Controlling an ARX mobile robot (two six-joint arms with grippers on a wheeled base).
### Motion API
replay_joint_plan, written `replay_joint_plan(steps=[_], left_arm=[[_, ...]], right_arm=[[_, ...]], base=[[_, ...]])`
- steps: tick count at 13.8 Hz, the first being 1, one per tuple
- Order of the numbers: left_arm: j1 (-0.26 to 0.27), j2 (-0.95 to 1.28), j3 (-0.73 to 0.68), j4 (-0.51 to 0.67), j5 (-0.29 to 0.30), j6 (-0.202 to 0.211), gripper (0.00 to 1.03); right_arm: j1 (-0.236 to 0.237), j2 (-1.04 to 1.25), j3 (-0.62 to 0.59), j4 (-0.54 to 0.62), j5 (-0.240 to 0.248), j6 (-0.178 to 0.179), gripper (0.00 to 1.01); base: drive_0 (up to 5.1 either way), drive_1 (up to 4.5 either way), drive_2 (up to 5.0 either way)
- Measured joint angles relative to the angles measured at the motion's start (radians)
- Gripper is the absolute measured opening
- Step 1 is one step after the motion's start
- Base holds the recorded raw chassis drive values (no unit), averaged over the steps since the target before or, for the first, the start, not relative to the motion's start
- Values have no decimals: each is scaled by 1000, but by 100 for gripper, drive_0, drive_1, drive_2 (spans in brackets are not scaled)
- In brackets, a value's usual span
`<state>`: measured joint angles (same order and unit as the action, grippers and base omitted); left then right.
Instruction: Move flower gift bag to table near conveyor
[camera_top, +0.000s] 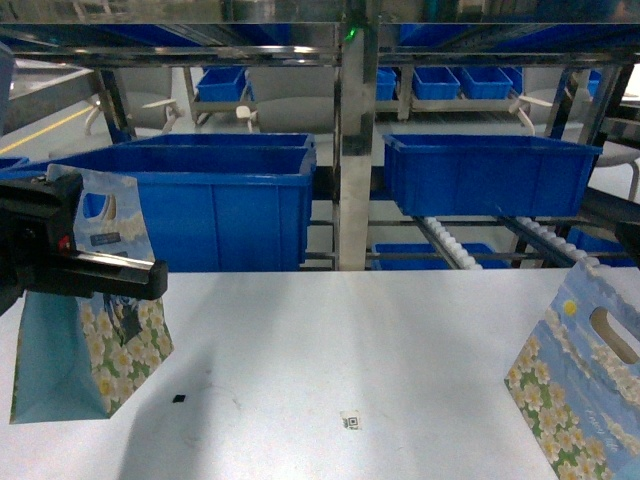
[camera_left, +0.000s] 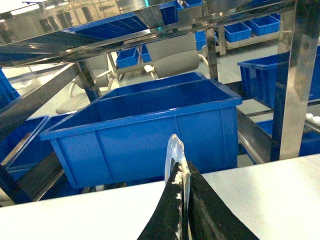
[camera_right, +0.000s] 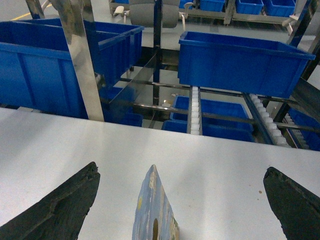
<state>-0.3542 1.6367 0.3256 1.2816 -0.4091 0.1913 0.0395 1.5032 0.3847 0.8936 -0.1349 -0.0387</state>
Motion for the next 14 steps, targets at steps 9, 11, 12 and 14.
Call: replay_joint_plan(steps=[9, 11, 12, 14], left_arm=[[-44, 240, 173, 2, -69, -88, 2], [-74, 303, 194, 2, -91, -106, 2], [-89, 340, 205, 2, -108, -111, 2], [-121, 374, 216, 16, -144, -95, 2]], right_arm=[[0, 0, 0, 0, 0, 0, 98], [0, 0, 0, 0, 0, 0, 98], [0, 0, 0, 0, 0, 0, 98], [0, 0, 0, 0, 0, 0, 98]], base=[[0, 0, 0], [0, 0, 0], [0, 0, 0], [0, 0, 0]])
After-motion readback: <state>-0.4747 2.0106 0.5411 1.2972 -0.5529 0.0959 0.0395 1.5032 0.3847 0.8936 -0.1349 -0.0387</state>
